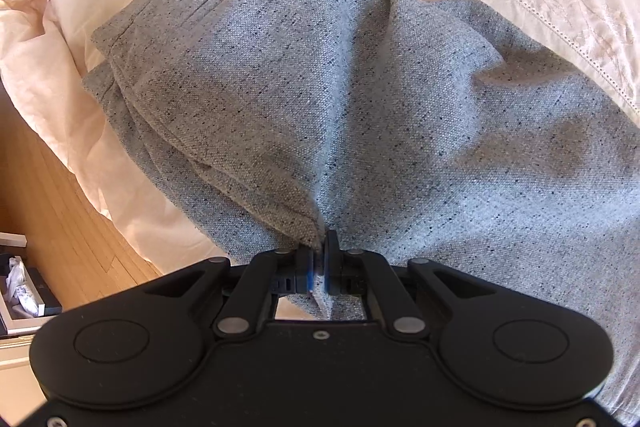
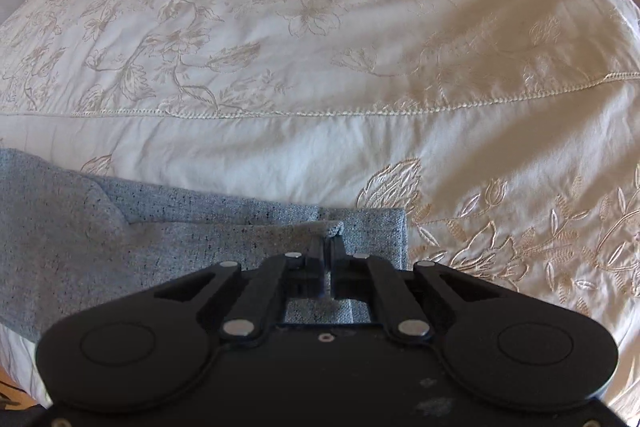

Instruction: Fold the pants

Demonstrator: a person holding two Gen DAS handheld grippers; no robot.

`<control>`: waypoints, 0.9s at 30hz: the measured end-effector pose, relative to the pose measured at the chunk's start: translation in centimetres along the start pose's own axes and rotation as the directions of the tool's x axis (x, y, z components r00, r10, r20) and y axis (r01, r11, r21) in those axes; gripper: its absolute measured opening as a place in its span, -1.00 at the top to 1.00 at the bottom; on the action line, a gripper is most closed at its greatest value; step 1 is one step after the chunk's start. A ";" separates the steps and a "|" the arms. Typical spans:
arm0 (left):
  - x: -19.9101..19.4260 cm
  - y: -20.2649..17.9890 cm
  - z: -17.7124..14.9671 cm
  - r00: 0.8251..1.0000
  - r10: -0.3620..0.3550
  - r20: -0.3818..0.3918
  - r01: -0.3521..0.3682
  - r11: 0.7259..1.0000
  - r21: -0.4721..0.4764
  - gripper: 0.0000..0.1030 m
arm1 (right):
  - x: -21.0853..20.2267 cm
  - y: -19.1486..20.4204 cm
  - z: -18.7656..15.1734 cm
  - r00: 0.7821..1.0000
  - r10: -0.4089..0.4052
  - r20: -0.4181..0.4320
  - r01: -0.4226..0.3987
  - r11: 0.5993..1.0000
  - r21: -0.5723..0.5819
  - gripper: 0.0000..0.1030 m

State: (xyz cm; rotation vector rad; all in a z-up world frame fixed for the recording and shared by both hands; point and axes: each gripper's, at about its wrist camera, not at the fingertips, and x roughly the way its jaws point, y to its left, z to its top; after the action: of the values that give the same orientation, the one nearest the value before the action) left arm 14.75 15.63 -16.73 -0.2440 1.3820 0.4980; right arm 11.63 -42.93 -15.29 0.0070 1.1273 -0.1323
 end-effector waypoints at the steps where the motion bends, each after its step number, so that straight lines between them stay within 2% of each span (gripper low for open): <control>1: -0.4 0.2 -0.1 1.000 -0.012 0.009 0.012 1.000 -0.013 0.89 | -0.4 -0.5 0.1 1.000 -0.022 0.014 0.022 1.000 0.016 0.94; 3: -1.0 0.3 -0.2 0.999 -0.034 0.019 0.035 0.999 -0.023 0.89 | -0.4 -1.6 0.1 0.999 -0.042 0.018 0.041 0.998 0.049 0.94; 8: -0.5 0.0 -0.6 0.999 -0.040 0.011 0.040 0.999 -0.006 0.89 | 2.8 -2.2 -0.8 0.994 -0.091 -0.057 0.093 0.995 0.043 0.95; 13: 0.1 -0.3 -1.4 0.999 -0.041 0.009 0.041 0.999 0.021 0.89 | 4.2 -1.7 -1.2 0.989 -0.137 -0.060 0.138 0.990 0.006 0.95; 17: 0.6 -0.3 -2.1 0.999 -0.045 0.003 0.045 0.999 0.012 0.89 | 5.0 -1.6 -1.3 0.986 -0.148 -0.074 0.151 0.988 0.031 0.94; 18: 0.4 -0.3 -2.2 0.999 -0.047 0.005 0.047 0.999 0.011 0.88 | 5.0 -1.5 -1.3 0.986 -0.151 -0.073 0.154 0.988 0.029 0.92; 21: -0.3 -0.3 -2.1 0.999 -0.043 0.009 0.043 0.998 0.050 0.64 | 4.5 -0.9 -0.8 0.989 -0.137 -0.052 0.138 0.990 0.008 0.70; 22: -0.9 -0.3 -2.2 0.999 -0.045 0.015 0.044 0.996 0.072 0.64 | 4.1 -0.9 -0.6 0.991 -0.128 -0.041 0.128 0.992 0.010 0.49; 23: -1.4 -0.3 -2.3 0.999 -0.047 0.021 0.045 0.995 0.092 0.64 | 3.5 -0.8 -0.5 0.992 -0.120 -0.026 0.121 0.993 0.013 0.43; 27: -3.4 1.1 -1.9 0.996 -0.066 0.058 0.057 0.988 0.143 0.62 | 1.3 0.4 0.2 0.992 -0.120 0.028 0.119 0.992 0.035 0.43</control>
State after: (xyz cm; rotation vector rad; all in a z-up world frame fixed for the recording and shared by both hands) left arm 12.21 15.11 -13.66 -0.1538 1.3383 0.3513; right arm 12.43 -42.69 -16.43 -0.0328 1.0959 -0.2572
